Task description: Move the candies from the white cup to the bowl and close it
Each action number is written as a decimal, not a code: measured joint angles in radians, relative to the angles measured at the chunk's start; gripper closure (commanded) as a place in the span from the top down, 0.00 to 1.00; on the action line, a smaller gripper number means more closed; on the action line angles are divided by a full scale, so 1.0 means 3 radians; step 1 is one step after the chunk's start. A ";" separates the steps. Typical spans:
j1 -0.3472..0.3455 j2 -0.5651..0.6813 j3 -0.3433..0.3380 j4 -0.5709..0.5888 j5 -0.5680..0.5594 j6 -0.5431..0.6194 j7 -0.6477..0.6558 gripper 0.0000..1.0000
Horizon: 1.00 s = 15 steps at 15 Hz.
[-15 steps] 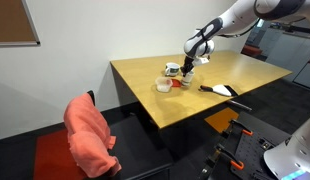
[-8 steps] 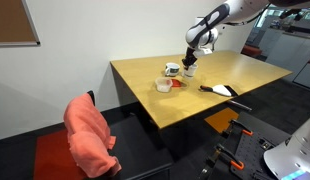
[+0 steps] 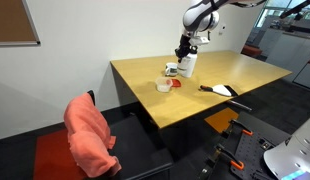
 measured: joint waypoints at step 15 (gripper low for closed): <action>-0.0018 -0.0259 0.0576 -0.0426 0.1294 0.0122 -0.0976 0.01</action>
